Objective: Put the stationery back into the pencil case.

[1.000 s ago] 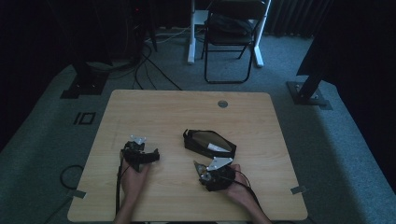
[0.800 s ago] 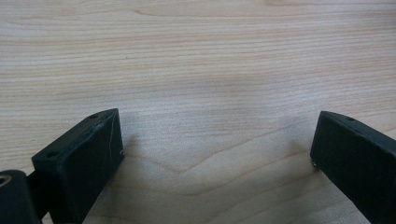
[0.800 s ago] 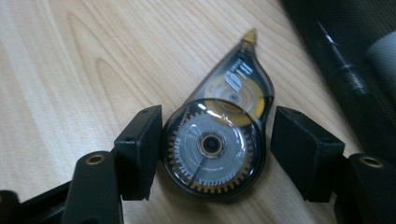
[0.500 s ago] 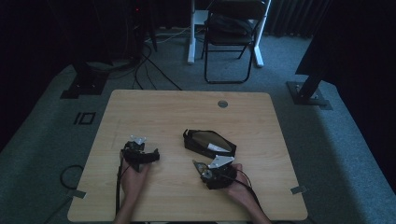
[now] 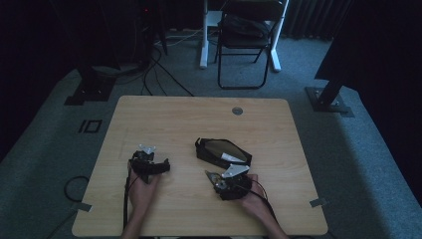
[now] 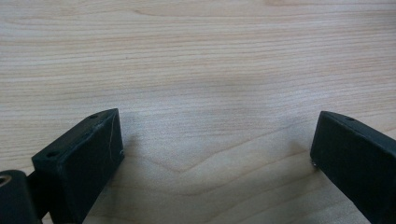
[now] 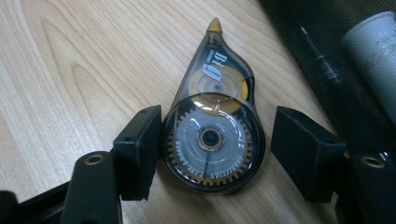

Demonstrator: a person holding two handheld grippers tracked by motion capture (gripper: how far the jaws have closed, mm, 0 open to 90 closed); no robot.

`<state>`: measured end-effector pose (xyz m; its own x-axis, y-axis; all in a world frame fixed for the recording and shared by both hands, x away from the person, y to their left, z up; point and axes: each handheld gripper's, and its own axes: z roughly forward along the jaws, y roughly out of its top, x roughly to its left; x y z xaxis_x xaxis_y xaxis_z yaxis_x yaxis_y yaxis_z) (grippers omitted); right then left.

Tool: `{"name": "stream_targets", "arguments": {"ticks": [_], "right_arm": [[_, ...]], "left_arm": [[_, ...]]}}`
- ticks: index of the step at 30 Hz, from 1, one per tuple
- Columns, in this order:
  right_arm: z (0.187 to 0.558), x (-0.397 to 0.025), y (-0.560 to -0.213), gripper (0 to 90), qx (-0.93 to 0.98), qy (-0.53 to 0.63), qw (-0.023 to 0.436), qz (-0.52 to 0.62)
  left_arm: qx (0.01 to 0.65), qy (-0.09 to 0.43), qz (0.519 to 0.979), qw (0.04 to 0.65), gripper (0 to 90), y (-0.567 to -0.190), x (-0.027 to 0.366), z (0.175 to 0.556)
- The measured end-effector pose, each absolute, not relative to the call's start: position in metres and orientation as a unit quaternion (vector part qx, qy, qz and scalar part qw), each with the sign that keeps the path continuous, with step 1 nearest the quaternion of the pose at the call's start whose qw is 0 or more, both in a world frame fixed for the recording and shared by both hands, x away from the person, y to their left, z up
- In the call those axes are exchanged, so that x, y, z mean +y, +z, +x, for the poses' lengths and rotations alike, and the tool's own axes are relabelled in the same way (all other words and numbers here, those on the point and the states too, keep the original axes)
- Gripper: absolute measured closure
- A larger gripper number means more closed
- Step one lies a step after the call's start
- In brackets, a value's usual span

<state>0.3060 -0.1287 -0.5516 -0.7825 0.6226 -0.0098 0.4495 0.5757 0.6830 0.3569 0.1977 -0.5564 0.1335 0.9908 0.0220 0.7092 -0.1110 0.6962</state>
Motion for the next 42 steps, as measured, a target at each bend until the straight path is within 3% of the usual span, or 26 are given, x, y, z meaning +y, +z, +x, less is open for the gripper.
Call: {"name": "stream_targets", "arguments": {"ticks": [12,22,42], "right_arm": [[0.3069,-0.1202,-0.5511,30.6,0.877,0.347,0.127,0.307],[0.3102,-0.1273,-0.5507,40.7,0.872,0.343,0.133,0.323],[0.3068,-0.1246,-0.5483,41.7,0.873,0.343,0.145,0.315]], "left_arm": [[0.607,0.255,0.7,0.276,2.7,-0.5565,0.1977,0.3569],[0.607,0.255,0.7,0.276,2.8,-0.5565,0.1977,0.3568],[0.607,0.255,0.7,0.276,2.7,-0.5565,0.1977,0.3569]]}}
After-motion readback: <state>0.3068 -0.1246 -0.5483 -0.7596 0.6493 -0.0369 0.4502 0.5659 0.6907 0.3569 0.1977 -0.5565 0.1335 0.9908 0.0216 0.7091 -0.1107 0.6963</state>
